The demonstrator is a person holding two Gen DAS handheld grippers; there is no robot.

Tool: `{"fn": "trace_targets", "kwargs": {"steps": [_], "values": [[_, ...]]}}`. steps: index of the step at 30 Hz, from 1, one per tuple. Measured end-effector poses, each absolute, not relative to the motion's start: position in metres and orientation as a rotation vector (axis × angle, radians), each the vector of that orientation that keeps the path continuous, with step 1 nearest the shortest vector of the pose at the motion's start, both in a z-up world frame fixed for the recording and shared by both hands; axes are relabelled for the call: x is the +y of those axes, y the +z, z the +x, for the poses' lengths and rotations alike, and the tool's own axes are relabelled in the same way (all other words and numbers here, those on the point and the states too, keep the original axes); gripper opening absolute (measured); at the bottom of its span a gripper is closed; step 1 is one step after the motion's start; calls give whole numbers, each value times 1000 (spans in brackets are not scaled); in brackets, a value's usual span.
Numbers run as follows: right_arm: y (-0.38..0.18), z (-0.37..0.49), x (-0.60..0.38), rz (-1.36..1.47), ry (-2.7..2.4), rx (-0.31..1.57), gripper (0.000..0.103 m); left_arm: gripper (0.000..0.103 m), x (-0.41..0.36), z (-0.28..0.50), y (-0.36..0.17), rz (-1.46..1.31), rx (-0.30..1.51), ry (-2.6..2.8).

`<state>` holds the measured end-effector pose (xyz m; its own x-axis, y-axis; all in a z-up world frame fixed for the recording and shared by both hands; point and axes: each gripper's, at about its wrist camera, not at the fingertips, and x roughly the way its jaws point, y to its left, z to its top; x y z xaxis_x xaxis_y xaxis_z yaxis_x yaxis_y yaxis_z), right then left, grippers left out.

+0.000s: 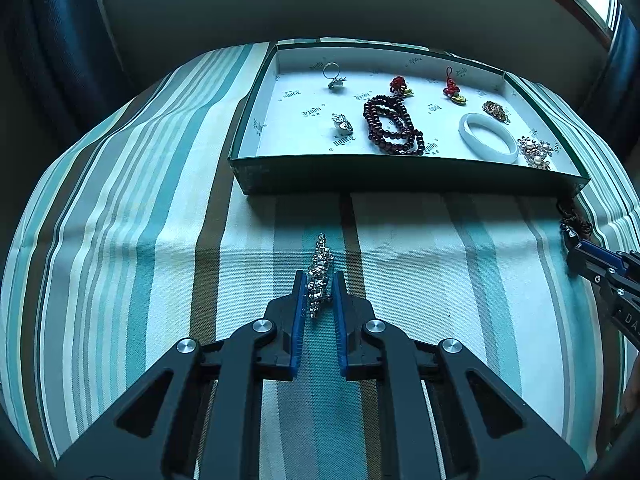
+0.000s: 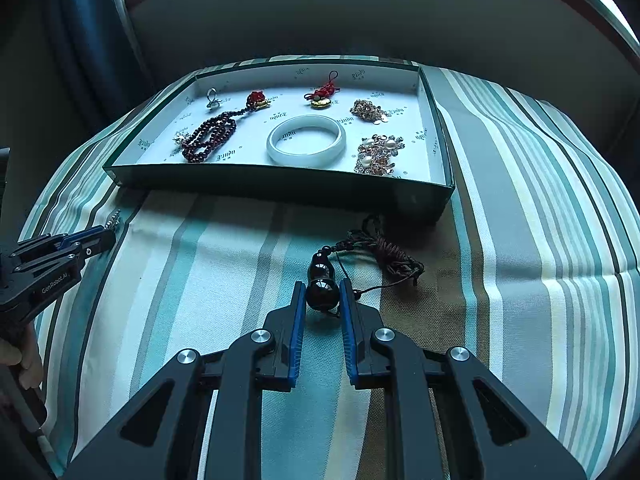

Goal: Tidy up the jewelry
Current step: 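Grasp the long silver brooch with the left gripper while the right gripper holds the gourd, then carry the brooch and gourd pendant over the box tray with both grippers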

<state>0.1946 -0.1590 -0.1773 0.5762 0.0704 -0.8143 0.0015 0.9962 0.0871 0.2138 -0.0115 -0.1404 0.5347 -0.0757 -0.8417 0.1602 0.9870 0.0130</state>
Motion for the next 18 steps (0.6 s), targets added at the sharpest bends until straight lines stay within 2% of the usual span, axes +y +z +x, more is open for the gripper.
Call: {"fn": "trace_targets", "kwargs": {"steps": [18], "values": [[-150,171,-159,106,49,880,17,13,-8,194,-112,73,930,-139]]}}
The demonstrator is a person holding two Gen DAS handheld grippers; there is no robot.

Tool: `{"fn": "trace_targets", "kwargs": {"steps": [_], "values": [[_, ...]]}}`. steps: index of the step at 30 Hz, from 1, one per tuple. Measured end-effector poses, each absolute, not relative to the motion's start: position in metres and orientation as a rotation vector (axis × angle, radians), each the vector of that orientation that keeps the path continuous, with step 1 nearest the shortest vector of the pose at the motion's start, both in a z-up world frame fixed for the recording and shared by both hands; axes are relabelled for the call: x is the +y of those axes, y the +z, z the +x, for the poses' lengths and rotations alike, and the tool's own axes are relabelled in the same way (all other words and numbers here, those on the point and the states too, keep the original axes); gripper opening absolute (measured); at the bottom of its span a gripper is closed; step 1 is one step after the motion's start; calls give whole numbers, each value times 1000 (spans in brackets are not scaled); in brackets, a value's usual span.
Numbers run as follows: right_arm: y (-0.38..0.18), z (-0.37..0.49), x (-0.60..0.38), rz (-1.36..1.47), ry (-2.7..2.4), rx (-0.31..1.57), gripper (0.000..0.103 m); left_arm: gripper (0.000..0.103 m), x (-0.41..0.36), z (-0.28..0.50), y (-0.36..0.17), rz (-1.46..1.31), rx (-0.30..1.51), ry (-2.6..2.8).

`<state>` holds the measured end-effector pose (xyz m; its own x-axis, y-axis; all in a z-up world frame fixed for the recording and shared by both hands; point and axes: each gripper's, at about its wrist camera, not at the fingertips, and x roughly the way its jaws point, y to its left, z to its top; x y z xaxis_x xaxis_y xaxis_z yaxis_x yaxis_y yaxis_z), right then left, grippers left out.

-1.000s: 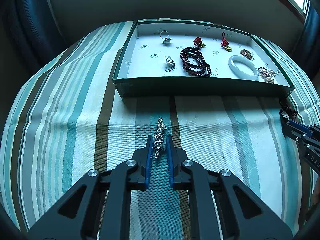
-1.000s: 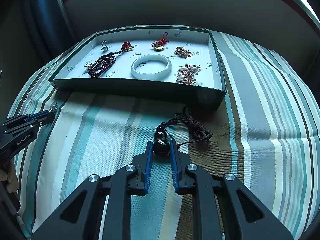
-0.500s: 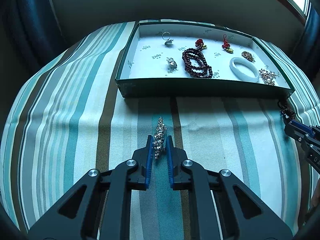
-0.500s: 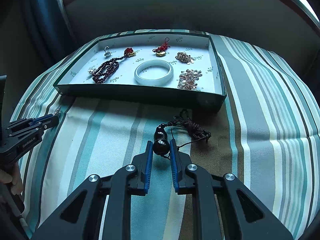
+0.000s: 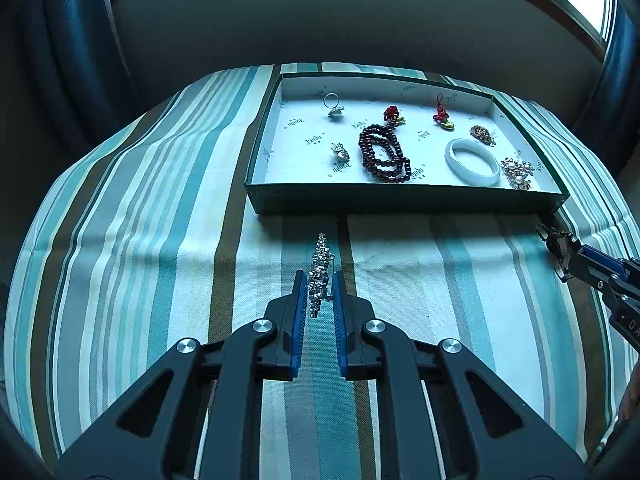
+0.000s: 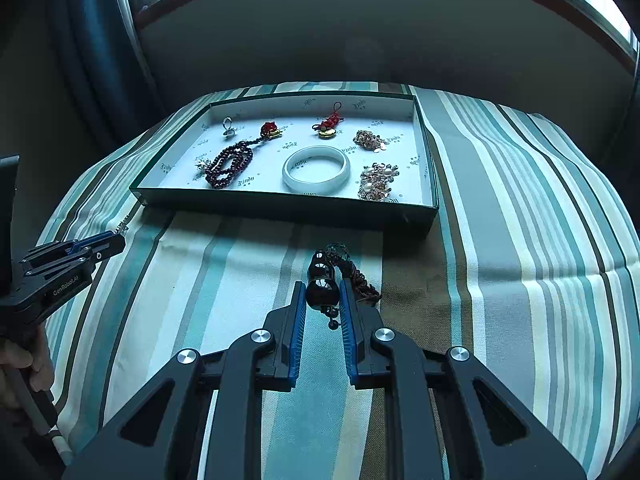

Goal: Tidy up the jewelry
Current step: 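Carry the brooch and gourd pendant over the box tray with both grippers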

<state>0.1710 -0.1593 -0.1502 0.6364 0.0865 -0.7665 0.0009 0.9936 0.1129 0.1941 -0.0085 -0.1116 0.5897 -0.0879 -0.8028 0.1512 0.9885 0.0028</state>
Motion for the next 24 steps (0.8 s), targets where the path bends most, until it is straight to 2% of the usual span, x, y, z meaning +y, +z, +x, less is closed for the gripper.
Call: {"fn": "trace_targets", "kwargs": {"steps": [24], "values": [[-89,153,-157,126,83,719,17,13,-14,175,-52,64,796,-172]]}}
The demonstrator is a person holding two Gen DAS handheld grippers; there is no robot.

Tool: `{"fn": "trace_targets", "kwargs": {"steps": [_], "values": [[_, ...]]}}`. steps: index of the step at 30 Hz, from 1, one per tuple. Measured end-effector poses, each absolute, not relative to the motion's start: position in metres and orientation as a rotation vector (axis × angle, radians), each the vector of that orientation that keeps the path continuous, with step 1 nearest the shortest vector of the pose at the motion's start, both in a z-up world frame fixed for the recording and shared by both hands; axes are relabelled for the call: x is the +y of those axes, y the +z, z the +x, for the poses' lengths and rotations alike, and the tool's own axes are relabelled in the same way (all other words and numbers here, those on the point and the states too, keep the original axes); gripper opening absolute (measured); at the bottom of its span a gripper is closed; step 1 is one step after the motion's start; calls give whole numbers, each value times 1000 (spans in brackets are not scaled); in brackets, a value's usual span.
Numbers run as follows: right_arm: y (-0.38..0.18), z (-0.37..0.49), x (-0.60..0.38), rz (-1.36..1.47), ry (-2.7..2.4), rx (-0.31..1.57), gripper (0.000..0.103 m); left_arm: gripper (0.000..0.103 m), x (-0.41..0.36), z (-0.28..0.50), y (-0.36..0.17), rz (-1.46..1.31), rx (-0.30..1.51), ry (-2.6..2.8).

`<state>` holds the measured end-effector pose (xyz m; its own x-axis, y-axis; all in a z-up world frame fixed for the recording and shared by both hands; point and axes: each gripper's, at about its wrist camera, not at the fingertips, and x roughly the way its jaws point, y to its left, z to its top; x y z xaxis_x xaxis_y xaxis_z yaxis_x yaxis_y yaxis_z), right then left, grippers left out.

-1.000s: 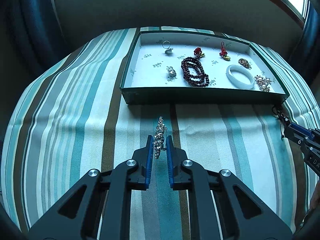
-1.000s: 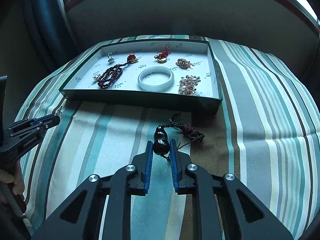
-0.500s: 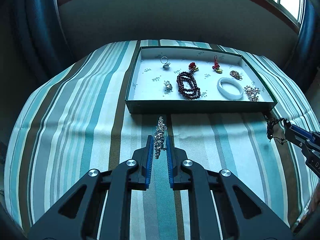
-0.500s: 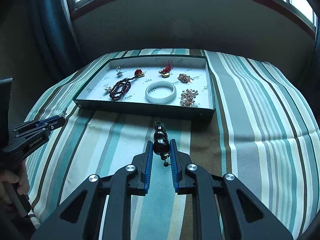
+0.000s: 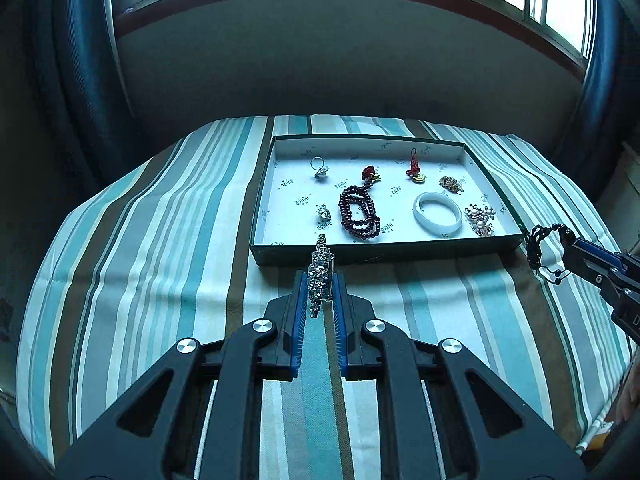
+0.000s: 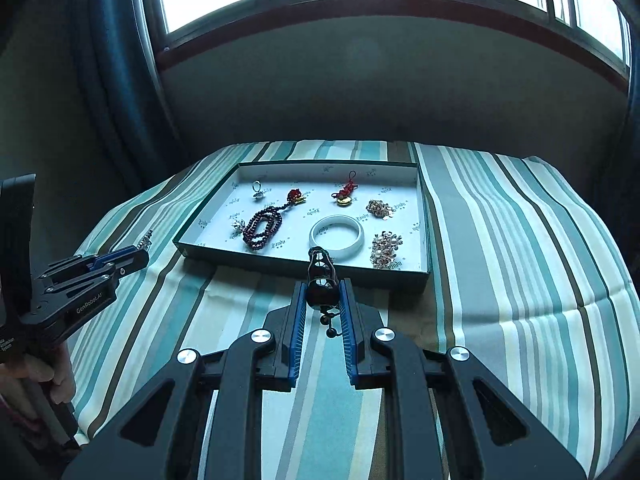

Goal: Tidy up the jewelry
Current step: 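Carry the brooch and gourd pendant over the box tray with both grippers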

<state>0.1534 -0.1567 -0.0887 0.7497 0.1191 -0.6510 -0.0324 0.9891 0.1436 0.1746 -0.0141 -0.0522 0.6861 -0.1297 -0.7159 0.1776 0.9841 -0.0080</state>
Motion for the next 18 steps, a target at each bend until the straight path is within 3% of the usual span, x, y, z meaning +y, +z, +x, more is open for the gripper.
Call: {"fn": "trace_targets", "kwargs": {"steps": [18], "values": [[-46,240,-168,136,67,583,17,13,-42,259,-2,98,665,-204]]}}
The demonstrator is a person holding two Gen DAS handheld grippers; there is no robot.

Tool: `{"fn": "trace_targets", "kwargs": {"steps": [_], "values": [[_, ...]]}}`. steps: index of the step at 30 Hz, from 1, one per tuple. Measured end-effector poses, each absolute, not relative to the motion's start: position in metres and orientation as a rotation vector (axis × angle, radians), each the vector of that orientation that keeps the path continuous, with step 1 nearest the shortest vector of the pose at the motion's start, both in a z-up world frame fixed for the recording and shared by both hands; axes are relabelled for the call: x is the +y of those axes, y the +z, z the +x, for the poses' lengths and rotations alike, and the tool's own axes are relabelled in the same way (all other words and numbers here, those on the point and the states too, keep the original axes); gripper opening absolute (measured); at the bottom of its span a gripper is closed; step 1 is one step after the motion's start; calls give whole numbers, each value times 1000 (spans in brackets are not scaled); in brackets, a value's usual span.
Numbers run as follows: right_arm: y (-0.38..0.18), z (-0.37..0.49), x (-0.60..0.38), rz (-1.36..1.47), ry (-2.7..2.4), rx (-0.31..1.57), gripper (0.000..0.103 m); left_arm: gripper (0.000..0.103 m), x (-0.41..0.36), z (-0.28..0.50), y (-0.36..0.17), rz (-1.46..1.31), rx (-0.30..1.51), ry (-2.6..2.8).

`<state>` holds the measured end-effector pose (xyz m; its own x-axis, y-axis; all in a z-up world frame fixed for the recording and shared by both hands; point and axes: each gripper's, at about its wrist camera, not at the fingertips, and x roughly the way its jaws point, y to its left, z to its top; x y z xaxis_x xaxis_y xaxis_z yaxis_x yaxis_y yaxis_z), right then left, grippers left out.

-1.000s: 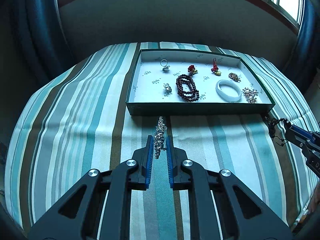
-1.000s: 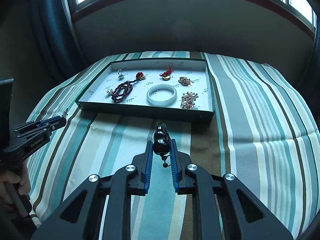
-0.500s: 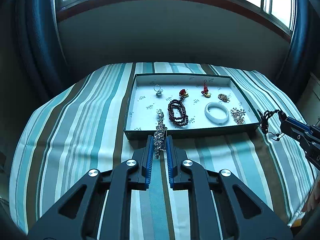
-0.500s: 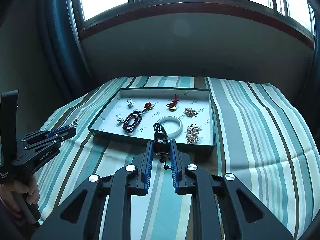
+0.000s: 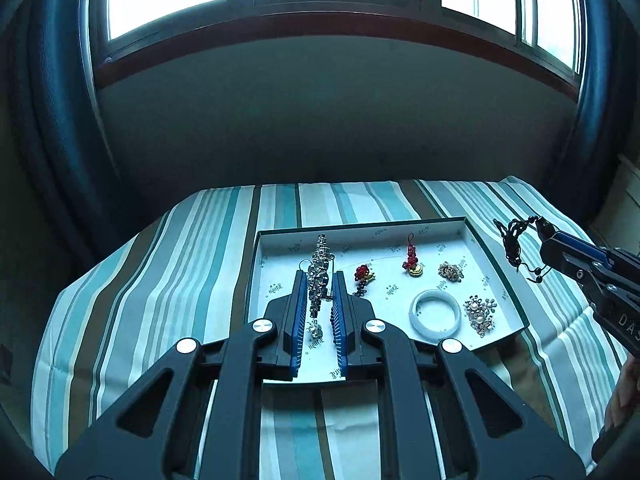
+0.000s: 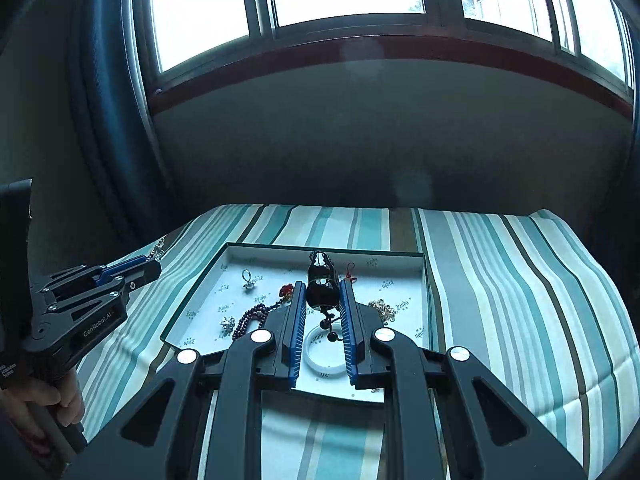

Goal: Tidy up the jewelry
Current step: 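Carry the brooch and gourd pendant over the box tray with both grippers, then open both grippers to drop the brooch and gourd pendant into the tray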

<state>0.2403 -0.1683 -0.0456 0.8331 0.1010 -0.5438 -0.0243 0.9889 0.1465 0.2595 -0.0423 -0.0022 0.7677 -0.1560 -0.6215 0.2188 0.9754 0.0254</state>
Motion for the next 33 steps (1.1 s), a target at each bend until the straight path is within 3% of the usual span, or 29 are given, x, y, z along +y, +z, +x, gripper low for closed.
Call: {"fn": "trace_targets", "kwargs": {"steps": [6,17,33], "values": [[-54,283,-172,135,51,588,17,13,-54,301,-16,111,678,-195],[-134,342,-170,118,26,749,17,13,-54,361,-89,89,818,-142],[-172,356,-168,100,4,840,17,13,-44,376,-127,91,932,-106]]}}
